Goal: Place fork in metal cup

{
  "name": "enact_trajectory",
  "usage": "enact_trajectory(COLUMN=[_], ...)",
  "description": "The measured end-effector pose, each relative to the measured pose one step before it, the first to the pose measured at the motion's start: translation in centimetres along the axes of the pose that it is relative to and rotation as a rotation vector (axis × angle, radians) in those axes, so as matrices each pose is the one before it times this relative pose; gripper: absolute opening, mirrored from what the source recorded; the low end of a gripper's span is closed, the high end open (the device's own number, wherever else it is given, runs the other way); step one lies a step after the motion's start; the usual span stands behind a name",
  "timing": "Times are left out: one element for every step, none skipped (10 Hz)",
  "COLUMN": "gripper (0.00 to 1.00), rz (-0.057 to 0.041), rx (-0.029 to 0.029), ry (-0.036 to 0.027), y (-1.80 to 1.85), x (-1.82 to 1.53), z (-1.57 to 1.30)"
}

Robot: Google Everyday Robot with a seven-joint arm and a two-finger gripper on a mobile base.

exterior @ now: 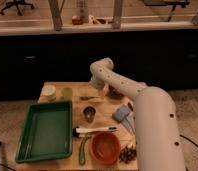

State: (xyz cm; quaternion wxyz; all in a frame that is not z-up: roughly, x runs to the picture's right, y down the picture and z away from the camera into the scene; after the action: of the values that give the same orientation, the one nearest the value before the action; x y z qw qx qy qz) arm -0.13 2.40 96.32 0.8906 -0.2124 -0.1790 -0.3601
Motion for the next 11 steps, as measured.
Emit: enact_trajectory(gripper=[0.8,0.8,0.8,0.8,0.8,0.8,0.8,0.8,0.8,0.8,0.76], rz=[-0.00324,0.00291,0.0066,0.01906,0.0136,0.01814,0.01537,0.01451,0.0084,0.01331,0.01553], rx=[-0.00413,-0.00103,-0.00373,-0.00481,-0.00429,-0.00163,-0.00383,-0.00367,-0.0031,-0.00074,-0.00805], ry=[-0.00642,-0.0049,-0.00808,-0.01363,-0.0087,-0.01141,-0.01206,-0.01279,-0.00695,-0.00776,-0.00576], y=[-0.029,-0.072,0.093,0.152,0.159,0.0,-0.002,-0.119,-0.049,-0.151,-0.133], x=[-0.622,-0.198,-0.175,-0.177,-0.117,-0.144,-0.193,-0.219,-0.041,0.046,0.053], z=[0.217,0.048,0.303,0.463,0.357,0.449,0.591,0.682,0.336,0.389,0.582])
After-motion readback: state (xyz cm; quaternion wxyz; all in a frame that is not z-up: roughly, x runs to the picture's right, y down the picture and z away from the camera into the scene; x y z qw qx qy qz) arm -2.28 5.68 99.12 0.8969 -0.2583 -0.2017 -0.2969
